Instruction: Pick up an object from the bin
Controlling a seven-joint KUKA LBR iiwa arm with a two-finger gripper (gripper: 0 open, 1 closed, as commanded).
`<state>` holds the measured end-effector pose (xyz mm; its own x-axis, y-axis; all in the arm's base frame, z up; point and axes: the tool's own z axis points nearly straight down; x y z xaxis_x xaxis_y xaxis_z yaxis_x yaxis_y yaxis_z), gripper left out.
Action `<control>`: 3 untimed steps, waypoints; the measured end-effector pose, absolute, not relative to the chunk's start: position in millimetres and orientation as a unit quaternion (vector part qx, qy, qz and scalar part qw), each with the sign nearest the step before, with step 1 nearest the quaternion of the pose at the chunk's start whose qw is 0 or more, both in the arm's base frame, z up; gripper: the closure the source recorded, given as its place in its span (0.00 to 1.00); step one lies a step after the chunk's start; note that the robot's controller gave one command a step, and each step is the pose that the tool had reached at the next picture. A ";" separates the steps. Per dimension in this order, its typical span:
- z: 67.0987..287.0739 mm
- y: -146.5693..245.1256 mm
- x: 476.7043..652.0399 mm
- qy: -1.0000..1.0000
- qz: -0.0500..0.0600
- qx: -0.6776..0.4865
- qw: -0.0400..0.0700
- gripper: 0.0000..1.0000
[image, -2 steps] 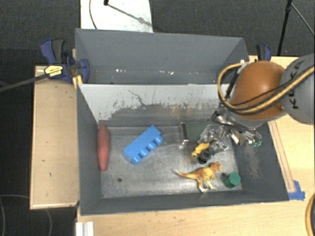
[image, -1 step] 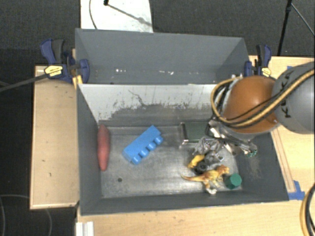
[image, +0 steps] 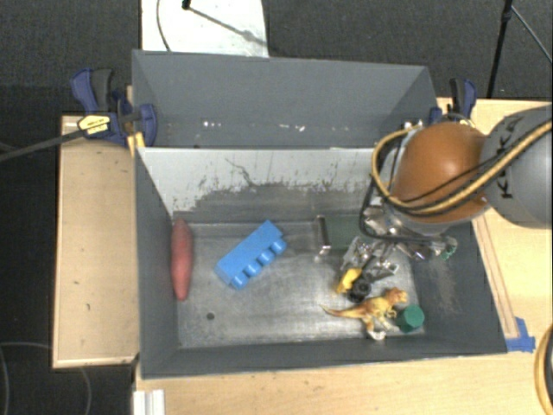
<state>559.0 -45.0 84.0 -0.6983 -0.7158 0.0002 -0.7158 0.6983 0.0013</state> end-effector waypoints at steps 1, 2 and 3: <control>194.0 -49.9 498.9 -0.957 0.000 0.290 -0.001 1.00; 193.9 -49.9 498.9 -0.957 0.000 0.290 -0.001 1.00; 224.0 -51.5 497.1 -0.939 -0.001 0.344 0.000 1.00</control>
Offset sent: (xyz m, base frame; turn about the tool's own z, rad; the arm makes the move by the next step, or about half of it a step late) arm 0.0000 0.0000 0.0000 0.0000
